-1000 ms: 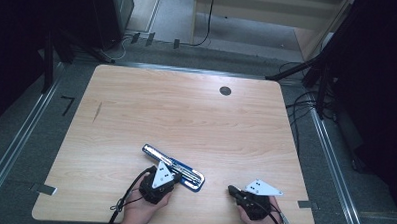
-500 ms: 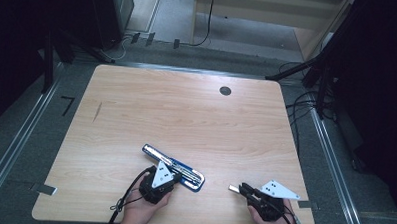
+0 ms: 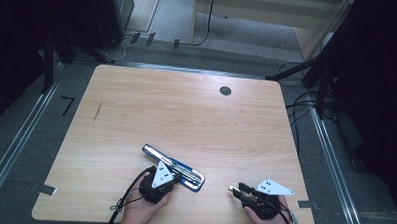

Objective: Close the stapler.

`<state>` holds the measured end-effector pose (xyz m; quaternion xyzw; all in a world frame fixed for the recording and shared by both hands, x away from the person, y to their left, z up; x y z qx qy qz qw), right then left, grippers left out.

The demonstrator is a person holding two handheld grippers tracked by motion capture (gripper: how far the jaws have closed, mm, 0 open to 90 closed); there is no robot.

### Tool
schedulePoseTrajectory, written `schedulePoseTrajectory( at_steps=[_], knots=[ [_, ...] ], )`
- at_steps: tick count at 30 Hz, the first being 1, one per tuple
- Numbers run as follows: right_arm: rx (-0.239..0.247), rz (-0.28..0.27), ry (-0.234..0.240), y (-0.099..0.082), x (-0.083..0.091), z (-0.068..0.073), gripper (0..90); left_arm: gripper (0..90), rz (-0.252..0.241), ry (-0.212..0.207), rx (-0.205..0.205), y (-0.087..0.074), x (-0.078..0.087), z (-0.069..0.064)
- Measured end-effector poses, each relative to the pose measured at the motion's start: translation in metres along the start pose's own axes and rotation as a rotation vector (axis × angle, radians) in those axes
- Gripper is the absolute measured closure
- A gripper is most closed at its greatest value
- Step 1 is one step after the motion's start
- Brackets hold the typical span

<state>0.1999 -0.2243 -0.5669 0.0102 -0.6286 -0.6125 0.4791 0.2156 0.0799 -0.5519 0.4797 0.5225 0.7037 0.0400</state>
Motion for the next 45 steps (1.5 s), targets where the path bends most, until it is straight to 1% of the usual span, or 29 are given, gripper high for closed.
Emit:
schedulePoseTrajectory(
  at_steps=[2, 3, 4, 6, 8, 12, 17, 19, 21, 22, 25, 28, 29, 32, 35, 40, 43, 45],
  knots=[
    [0.008, 0.007, -0.002, 0.000, 0.000, 0.001, 66.4, 90.0, 0.000, 0.000, 0.000, 0.000, 0.000, 0.000],
    [0.025, 0.017, -0.014, -0.001, -0.001, 0.002, 67.5, 90.0, 0.000, 0.000, 0.000, 0.000, 0.000, 0.000],
    [0.032, 0.021, -0.017, -0.001, -0.001, 0.003, 68.3, 90.0, 0.000, 0.000, 0.000, 0.000, 0.000, 0.000],
    [0.063, 0.036, -0.028, -0.001, -0.003, 0.005, 71.8, 90.0, 0.000, 0.000, 0.000, 0.000, 0.000, 0.000],
    [0.066, 0.037, -0.027, -0.001, -0.003, 0.006, 72.8, 90.0, -0.001, 0.000, -0.001, 0.000, 0.000, 0.000],
    [0.085, 0.041, -0.031, -0.001, -0.004, 0.010, 78.6, 90.0, 0.000, 0.000, 0.000, 0.000, 0.000, 0.000],
    [0.084, 0.046, -0.030, 0.000, -0.004, 0.011, 79.3, 90.0, 0.000, 0.000, 0.000, 0.000, 0.000, 0.000],
    [0.078, 0.049, -0.019, 0.000, -0.005, 0.011, 79.1, 90.0, 0.000, -0.001, 0.001, 0.000, 0.000, 0.000],
    [0.065, 0.045, -0.020, 0.000, -0.005, 0.012, 77.1, 90.0, 0.000, -0.001, 0.002, 0.000, 0.000, 0.000],
    [0.059, 0.036, -0.029, 0.002, -0.006, 0.012, 75.4, 90.0, 0.000, -0.001, 0.002, 0.000, 0.000, 0.000],
    [0.062, 0.036, -0.032, 0.002, -0.007, 0.013, 75.4, 90.0, 0.000, -0.001, 0.002, 0.000, 0.000, 0.000],
    [0.075, 0.040, -0.024, 0.002, -0.009, 0.015, 76.2, 90.0, 0.000, -0.001, 0.002, 0.000, 0.000, 0.000],
    [0.075, 0.039, -0.030, 0.002, -0.010, 0.016, 79.1, 90.0, 0.000, -0.002, 0.002, 0.000, 0.000, 0.000],
    [0.071, 0.038, -0.027, 0.002, -0.010, 0.017, 79.4, 90.0, 0.000, -0.001, 0.001, 0.000, 0.000, 0.000],
    [0.081, 0.051, -0.036, 0.003, -0.010, 0.019, 79.5, 90.0, 0.000, -0.001, 0.000, 0.000, 0.000, 0.000],
    [0.078, 0.033, -0.040, 0.005, -0.009, 0.018, 79.5, 90.0, 0.000, -0.002, 0.002, 0.000, 0.000, 0.000],
    [0.067, 0.020, -0.033, 0.007, -0.006, 0.017, 79.5, 90.0, 0.000, -0.002, 0.002, 0.000, 0.000, 0.000],
    [0.071, 0.013, -0.036, 0.008, -0.004, 0.017, 79.5, 90.0, 0.000, -0.002, 0.002, 0.000, 0.000, 0.000]
  ],
)
Point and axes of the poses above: each handheld gripper's, and its own axes: x roughly backward along the jaws, y roughly out of its top, z roughly to its left, the point moved 3 cm from there along -x, roughly forward along the jaws, and after that the axes turned 1 degree about z, right-handed, at the moved point
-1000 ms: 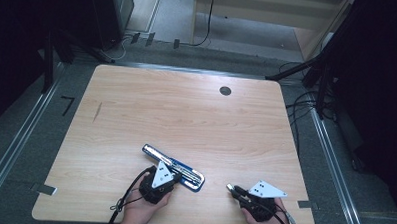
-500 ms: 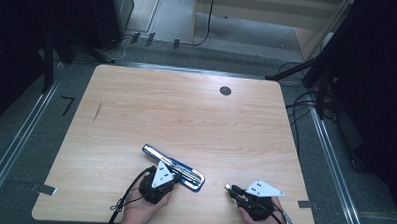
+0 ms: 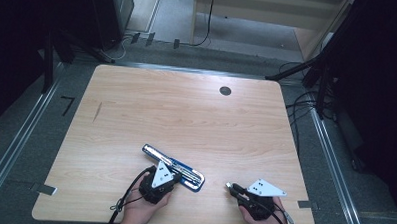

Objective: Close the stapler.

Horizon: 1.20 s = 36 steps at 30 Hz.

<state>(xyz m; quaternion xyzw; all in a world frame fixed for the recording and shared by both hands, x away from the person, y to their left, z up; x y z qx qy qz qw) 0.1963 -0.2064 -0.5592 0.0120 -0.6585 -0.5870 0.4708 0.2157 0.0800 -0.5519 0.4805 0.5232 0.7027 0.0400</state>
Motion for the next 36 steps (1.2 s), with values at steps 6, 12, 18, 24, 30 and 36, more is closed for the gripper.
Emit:
schedulePoseTrajectory(
  at_steps=[6, 12, 18, 24, 30, 36],
  knots=[
    [0.004, -0.005, 0.010, 0.003, 0.002, 0.005, 79.5, 90.0, 0.000, -0.001, 0.000, 0.000, 0.000, 0.000],
    [0.004, -0.015, 0.015, 0.008, 0.002, 0.009, 79.5, 90.0, 0.000, 0.000, -0.001, 0.000, 0.000, 0.000],
    [0.017, -0.035, 0.028, 0.018, 0.005, 0.018, 79.5, 90.0, 0.000, 0.001, -0.002, 0.000, 0.000, 0.000],
    [0.018, -0.043, 0.041, 0.025, 0.006, 0.022, 79.5, 90.0, 0.000, 0.001, -0.002, 0.000, 0.000, 0.000],
    [0.025, -0.043, 0.057, 0.032, 0.006, 0.026, 79.5, 90.0, -0.001, 0.000, -0.002, 0.000, 0.000, 0.000],
    [0.028, -0.040, 0.064, 0.039, 0.007, 0.026, 79.5, 90.0, 0.000, 0.001, -0.002, 0.000, 0.000, 0.000]
  ],
)
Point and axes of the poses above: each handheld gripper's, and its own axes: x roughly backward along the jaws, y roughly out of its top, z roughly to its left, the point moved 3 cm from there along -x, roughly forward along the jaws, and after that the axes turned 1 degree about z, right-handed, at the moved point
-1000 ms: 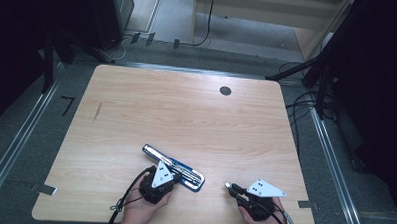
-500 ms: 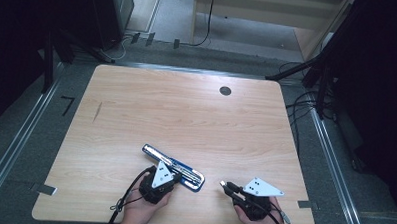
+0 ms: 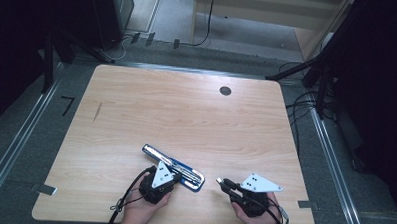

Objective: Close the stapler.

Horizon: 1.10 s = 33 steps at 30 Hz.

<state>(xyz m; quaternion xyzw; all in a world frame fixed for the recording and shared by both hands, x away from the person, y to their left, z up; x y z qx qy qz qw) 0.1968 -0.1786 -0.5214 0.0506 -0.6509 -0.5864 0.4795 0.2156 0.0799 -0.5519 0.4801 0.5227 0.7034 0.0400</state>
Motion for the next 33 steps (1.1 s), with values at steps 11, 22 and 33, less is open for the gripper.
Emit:
schedulePoseTrajectory(
  at_steps=[11, 22, 33],
  knots=[
    [0.056, 0.008, 0.014, 0.017, -0.008, 0.005, 79.6, 90.0, 0.000, 0.000, 0.000, 0.000, 0.000, 0.000],
    [0.076, 0.007, 0.035, 0.031, -0.018, 0.012, 79.6, 90.0, 0.000, -0.001, 0.001, 0.000, 0.000, 0.000],
    [0.101, 0.008, 0.069, 0.041, -0.030, 0.018, 79.6, 90.0, -0.002, -0.001, 0.003, 0.000, 0.000, 0.000]
  ],
)
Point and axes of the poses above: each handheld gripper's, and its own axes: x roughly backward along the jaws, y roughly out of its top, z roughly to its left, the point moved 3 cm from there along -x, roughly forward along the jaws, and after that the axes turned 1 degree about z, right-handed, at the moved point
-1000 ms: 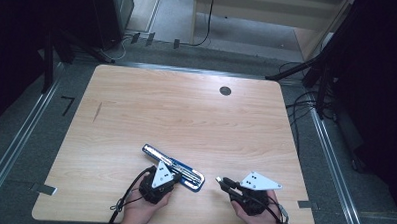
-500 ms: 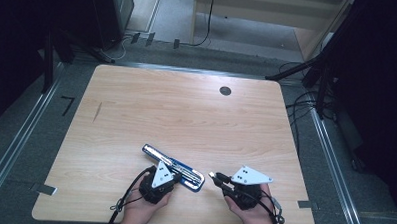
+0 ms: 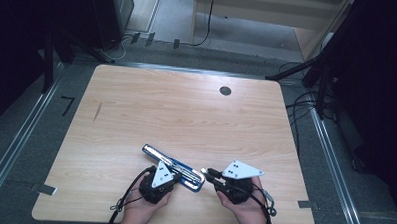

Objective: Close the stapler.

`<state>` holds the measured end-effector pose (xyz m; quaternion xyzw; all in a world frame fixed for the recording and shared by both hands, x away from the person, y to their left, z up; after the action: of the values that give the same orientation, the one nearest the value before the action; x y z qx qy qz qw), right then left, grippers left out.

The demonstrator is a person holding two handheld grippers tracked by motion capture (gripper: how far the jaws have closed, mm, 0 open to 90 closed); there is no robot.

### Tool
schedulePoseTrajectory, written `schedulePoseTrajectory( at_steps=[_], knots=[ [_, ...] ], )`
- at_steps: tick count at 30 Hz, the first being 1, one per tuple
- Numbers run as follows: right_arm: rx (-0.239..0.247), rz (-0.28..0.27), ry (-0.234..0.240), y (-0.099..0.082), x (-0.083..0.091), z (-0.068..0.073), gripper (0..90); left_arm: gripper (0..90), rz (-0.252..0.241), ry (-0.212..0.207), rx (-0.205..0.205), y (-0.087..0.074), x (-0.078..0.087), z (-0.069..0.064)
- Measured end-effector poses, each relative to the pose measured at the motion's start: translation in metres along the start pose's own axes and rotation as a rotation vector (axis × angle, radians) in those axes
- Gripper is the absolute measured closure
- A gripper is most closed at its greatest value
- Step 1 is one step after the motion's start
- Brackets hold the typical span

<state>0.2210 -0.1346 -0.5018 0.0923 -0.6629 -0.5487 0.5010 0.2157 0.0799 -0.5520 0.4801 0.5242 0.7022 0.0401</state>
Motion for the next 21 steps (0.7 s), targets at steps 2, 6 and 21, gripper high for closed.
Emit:
schedulePoseTrajectory(
  at_steps=[2, 6, 21],
  knots=[
    [0.008, 0.005, 0.004, 0.002, -0.003, 0.001, 79.6, 90.0, 0.001, -0.001, 0.001, 0.000, 0.000, 0.000],
    [0.019, 0.016, 0.014, 0.005, -0.007, 0.004, 79.6, 90.0, 0.000, -0.001, 0.001, 0.000, 0.000, 0.000],
    [0.053, 0.045, 0.023, 0.012, -0.018, 0.009, 79.5, 90.0, 0.000, 0.000, -0.001, 0.000, 0.000, 0.000]
  ],
)
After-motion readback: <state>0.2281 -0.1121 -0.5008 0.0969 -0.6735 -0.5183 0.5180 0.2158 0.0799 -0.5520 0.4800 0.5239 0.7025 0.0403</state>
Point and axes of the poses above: each handheld gripper's, and its own axes: x roughly backward along the jaws, y roughly out of its top, z roughly to its left, the point moved 3 cm from there along -x, roughly forward along the jaws, and after that the axes turned 1 degree about z, right-handed, at the moved point
